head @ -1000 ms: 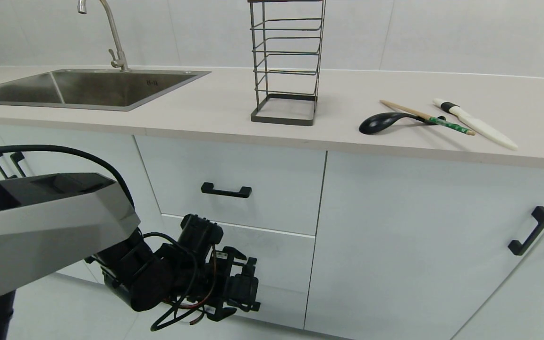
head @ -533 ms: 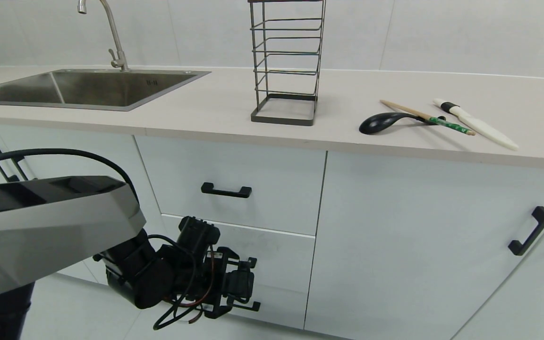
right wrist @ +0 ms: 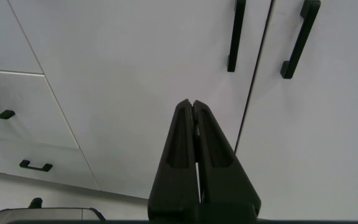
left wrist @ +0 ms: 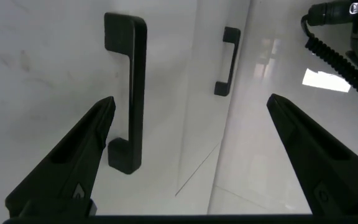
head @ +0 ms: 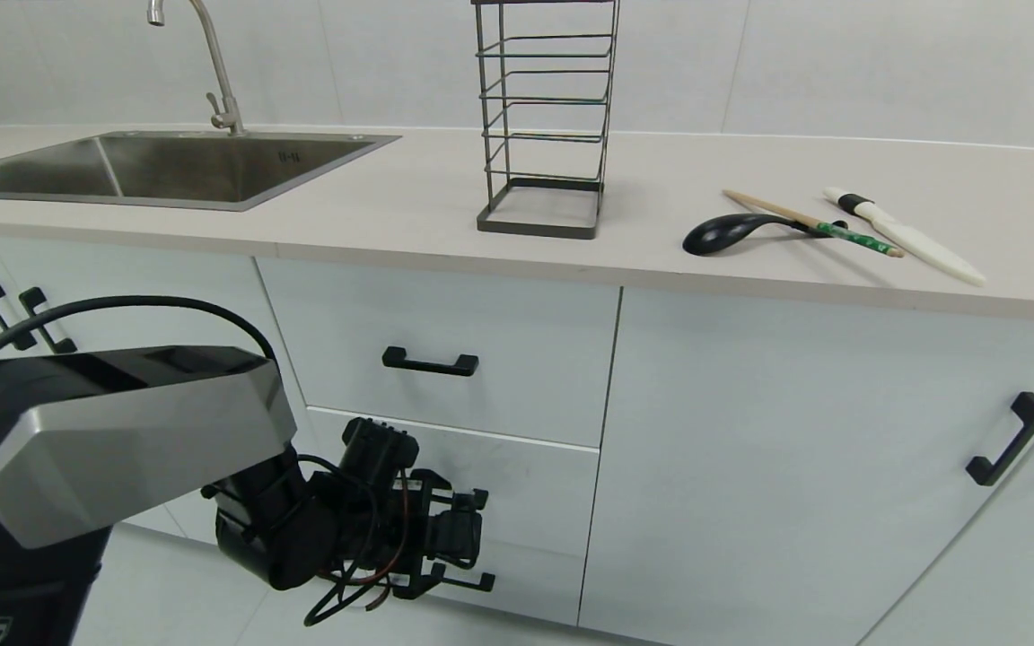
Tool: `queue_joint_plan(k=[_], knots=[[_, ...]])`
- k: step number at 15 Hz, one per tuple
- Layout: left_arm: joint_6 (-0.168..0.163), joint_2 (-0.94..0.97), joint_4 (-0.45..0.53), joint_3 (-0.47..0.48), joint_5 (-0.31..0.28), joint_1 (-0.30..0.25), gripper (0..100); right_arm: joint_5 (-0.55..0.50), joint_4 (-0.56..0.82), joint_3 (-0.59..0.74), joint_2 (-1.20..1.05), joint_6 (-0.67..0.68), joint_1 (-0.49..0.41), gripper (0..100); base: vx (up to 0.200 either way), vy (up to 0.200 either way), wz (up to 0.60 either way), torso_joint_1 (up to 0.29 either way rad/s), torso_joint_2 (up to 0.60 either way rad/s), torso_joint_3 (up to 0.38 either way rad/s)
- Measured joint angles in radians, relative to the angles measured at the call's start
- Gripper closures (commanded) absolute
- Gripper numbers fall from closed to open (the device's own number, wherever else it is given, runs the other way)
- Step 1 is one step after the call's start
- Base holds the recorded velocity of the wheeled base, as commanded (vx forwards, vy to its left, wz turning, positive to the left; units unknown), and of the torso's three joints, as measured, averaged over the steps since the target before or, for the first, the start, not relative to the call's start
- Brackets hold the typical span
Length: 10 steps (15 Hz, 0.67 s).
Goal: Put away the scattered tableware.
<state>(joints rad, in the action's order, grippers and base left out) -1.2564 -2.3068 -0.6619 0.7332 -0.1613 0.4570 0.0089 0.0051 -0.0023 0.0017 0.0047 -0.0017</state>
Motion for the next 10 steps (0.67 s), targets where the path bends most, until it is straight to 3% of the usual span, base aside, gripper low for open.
queue_joint_plan(k=[10], knots=[[0.053,-0.015,-0.025,-0.094,0.006,0.042,0,0.000,0.001,0.000,0.000,0.000,0.000,100,0.000,0.000,0.00,0.000,0.00,0.000]])
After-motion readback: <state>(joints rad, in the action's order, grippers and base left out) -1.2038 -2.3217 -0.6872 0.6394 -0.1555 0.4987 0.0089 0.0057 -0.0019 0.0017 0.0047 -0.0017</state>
